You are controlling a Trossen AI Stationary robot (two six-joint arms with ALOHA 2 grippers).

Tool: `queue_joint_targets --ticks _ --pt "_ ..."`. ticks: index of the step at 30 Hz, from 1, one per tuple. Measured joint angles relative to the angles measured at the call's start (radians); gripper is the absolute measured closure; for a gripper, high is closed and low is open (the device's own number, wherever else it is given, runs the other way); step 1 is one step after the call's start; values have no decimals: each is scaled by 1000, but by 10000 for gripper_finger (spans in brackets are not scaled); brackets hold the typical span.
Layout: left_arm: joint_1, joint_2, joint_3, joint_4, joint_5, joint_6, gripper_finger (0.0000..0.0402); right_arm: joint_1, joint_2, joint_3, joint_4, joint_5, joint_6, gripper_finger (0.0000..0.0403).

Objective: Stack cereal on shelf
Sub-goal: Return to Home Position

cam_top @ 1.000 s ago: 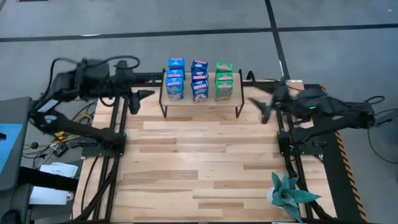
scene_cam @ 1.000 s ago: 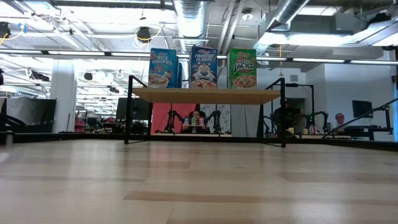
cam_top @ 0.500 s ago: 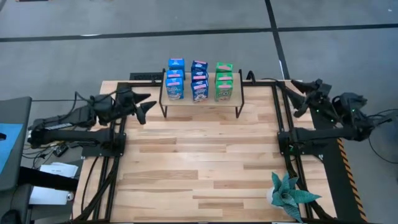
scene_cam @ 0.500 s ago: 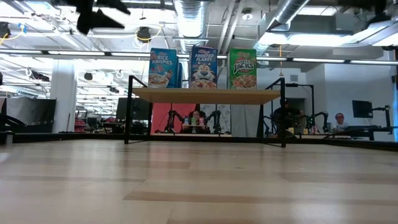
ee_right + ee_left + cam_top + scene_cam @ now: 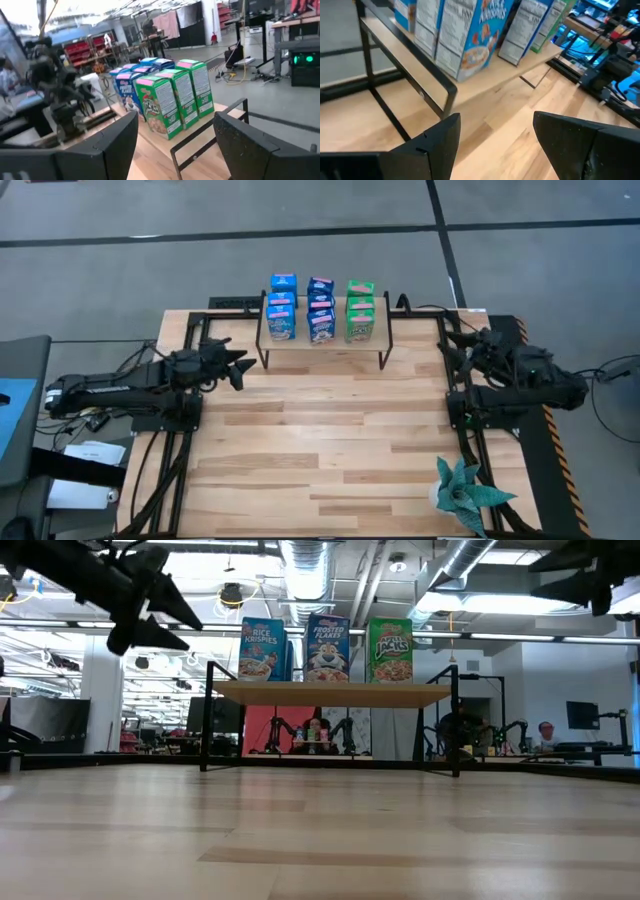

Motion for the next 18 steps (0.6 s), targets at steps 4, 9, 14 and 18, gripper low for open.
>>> queue_joint_targets --ticks 4,9,14,18 --pt "-24 0 -53 65 -5 -26 162 0 -8 -48 -11 -2 59 117" --pt "-67 10 -103 82 -69 -76 162 0 -9 -101 -9 -22 73 117" --pt "-112 9 -149 115 -116 -125 162 0 -10 -151 -2 -25 87 117" --pt "-130 9 -152 107 -134 -141 162 0 -9 -165 22 -24 91 117"
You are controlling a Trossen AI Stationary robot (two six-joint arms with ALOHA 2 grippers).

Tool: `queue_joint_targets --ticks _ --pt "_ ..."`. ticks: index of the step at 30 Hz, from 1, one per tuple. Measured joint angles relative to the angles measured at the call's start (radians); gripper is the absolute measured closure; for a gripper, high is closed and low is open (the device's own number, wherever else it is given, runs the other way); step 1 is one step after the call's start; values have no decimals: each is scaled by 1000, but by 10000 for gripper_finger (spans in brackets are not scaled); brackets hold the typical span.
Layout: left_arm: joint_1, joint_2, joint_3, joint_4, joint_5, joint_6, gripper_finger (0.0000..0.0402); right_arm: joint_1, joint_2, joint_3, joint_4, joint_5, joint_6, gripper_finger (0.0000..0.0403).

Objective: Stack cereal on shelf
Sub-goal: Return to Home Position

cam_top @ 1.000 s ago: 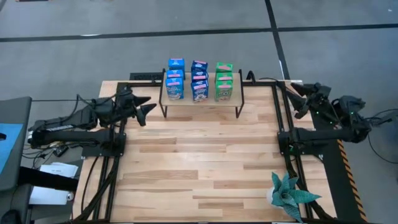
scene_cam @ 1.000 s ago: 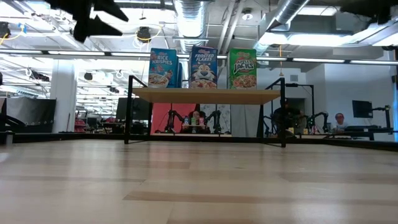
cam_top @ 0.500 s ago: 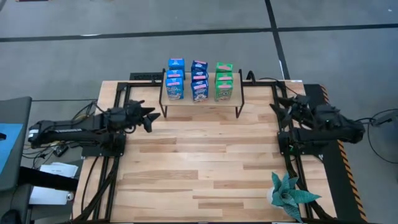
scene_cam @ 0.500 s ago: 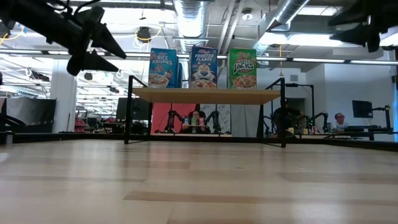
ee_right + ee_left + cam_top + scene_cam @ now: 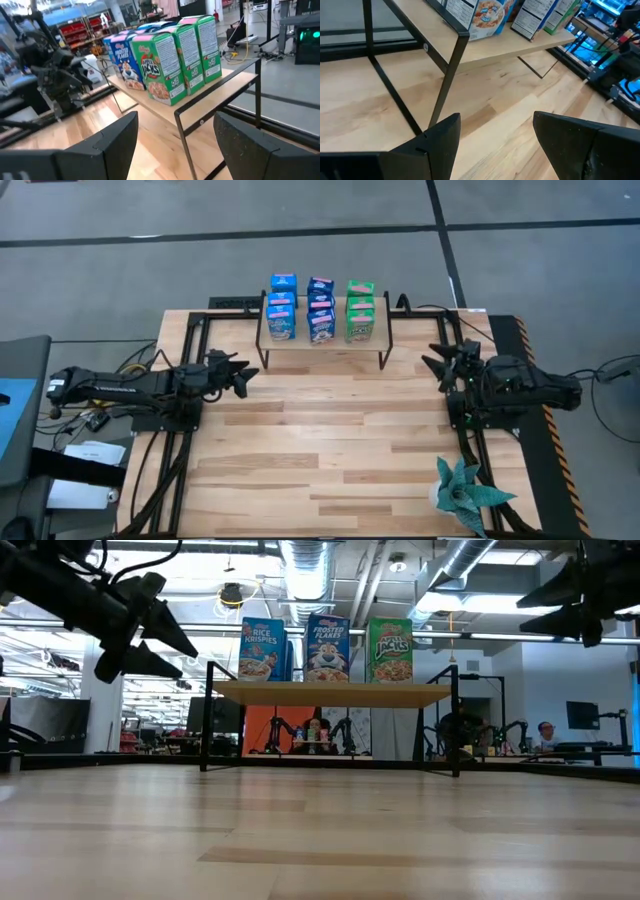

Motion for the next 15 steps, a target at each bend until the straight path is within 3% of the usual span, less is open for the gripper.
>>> queue_joint_targets --ticks 15 --pt "-5 0 0 -128 23 -63 162 0 0 -56 -11 57 77 117"
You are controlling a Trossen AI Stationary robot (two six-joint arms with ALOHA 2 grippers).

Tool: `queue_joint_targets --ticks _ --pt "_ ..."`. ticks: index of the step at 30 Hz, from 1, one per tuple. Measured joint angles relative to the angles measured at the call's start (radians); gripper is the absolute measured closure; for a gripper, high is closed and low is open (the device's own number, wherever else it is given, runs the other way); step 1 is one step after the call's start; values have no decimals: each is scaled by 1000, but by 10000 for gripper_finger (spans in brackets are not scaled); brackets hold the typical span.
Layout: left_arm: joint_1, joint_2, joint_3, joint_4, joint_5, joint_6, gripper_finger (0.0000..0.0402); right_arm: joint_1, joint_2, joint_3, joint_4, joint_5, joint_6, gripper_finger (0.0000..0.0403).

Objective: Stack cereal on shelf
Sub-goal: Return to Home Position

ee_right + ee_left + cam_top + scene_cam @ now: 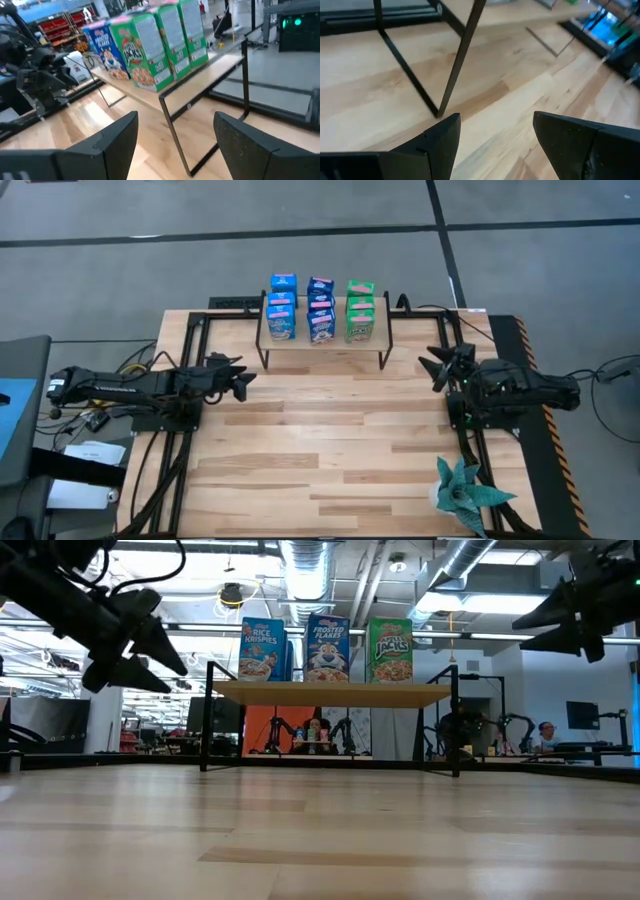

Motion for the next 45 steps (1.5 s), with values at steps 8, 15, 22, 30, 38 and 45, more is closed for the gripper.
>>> queue_joint_targets --ticks 8,15,22,30,38,45 --pt "0 0 0 -89 11 58 162 0 0 0 -57 -2 240 117" --pt "0 0 0 -146 12 53 162 0 0 0 -61 -2 241 117" --pt "0 0 1 -163 11 53 162 0 0 0 -61 -3 243 117" --pt "0 0 1 -163 12 53 162 0 0 0 -61 -3 243 117" --pt "0 0 1 -163 12 53 162 0 0 0 -61 -4 243 117" --pt "0 0 1 -162 12 52 162 0 0 0 -61 -5 242 117"
